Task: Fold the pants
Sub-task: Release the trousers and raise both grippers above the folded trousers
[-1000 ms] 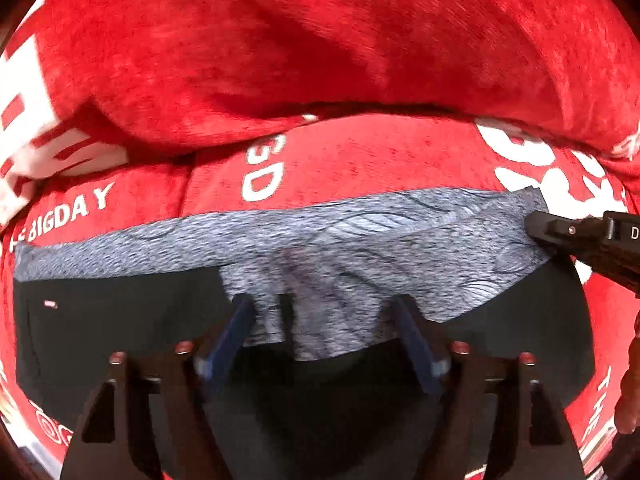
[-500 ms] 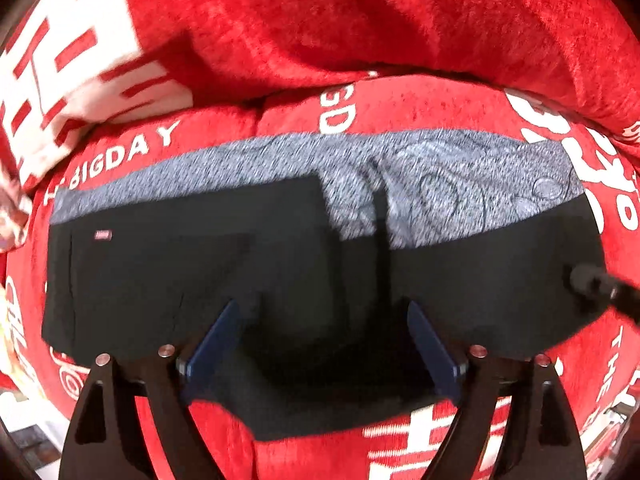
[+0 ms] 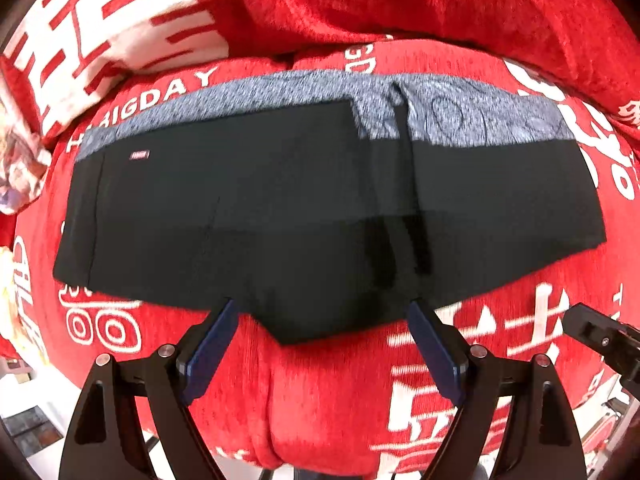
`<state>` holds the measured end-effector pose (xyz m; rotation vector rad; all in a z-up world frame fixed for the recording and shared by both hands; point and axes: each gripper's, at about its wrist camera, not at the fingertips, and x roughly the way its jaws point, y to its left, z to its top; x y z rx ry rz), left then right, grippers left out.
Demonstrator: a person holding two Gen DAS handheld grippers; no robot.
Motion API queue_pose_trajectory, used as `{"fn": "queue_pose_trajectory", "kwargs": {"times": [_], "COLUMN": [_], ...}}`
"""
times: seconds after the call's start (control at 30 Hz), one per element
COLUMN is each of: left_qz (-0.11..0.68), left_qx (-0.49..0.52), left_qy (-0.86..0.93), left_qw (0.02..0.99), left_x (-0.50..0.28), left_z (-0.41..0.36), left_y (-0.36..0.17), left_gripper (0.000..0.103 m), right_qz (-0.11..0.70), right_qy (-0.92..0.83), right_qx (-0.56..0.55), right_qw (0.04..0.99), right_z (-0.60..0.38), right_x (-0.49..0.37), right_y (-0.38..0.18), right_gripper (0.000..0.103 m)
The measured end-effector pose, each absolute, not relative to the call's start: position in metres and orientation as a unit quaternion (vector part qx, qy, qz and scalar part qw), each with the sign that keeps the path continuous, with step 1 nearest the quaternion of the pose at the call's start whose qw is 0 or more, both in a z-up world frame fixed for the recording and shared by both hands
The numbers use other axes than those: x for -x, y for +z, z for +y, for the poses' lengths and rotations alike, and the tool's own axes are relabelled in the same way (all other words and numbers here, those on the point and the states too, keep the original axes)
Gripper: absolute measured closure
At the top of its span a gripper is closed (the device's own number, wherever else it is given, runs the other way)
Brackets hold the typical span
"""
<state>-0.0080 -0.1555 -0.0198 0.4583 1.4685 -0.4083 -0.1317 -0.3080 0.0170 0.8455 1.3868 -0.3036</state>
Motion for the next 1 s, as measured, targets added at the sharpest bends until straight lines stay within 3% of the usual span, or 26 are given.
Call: {"fn": "queue_pose_trajectory", "kwargs": {"times": [0.83,1.0], "left_qz": [0.681,0.685], "left_qx": [-0.152,-0.138], "left_qy": [-0.140,-0.131], "left_qw": [0.702,0.703], "left_x": [0.001,-0.007], "left_z": [-0.073,-0.056], "left_y": [-0.017,-0.020], "left_gripper": [0.016,0.016], "right_qz": [0.664,0.677], "right_qy": [-0.091,-0.076], "right_qx": [-0.327,-0.311], "right_qw": [0.666,0.663], "right_z": [-0.230,-0.213], "right_x": [0.094,0.081], "right_y": [0.018,0.015], "right_gripper": [0.068,0.056]}}
